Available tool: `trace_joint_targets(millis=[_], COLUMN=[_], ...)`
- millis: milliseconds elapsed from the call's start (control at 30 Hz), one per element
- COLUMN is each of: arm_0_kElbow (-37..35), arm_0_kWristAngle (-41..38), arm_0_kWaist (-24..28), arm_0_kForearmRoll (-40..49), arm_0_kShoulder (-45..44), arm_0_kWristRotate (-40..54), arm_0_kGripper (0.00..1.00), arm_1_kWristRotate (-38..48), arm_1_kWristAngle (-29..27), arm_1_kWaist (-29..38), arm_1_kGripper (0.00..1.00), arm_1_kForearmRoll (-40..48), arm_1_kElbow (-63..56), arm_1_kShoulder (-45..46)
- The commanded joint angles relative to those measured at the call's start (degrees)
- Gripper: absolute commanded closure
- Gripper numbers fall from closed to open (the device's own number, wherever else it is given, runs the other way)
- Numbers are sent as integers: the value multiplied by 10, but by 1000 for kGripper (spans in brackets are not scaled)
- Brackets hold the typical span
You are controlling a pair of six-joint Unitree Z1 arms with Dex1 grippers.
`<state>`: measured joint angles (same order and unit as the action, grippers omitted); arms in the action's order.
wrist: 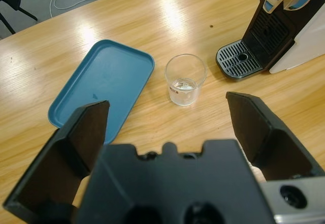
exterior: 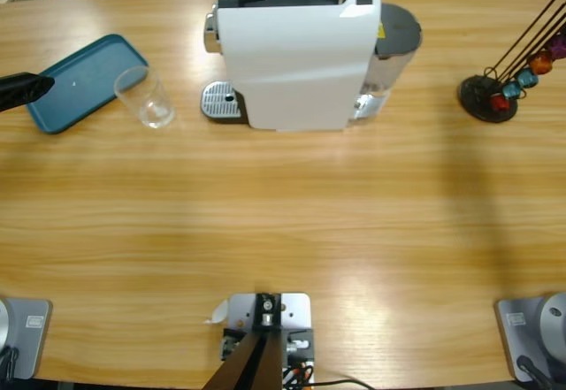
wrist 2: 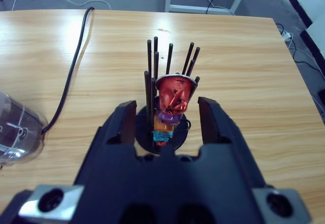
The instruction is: Pour coffee
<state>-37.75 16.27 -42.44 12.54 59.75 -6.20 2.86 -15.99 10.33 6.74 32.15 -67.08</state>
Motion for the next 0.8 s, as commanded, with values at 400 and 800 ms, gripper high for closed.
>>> trace_joint_targets(millis=[400,800], arm_0_kElbow=[15,15], arm_0_kWristAngle=[6,6], arm_0_kWaist=[-4,-4], arm_0_kForearmRoll=[2,2], arm_0_kShoulder=[20,21], arm_0_kWristRotate=[4,3], arm_0_kGripper=[9,9], arm_1_kWristRotate=[9,9], arm_1_kWristAngle=[-2,-10], arm_1_kWaist=[-9,-9], arm_1_kGripper=[1000,1000], arm_1_kForearmRoll=[9,7], arm_1_kElbow=[-6,-1], arm_1_kShoulder=[-26,-12])
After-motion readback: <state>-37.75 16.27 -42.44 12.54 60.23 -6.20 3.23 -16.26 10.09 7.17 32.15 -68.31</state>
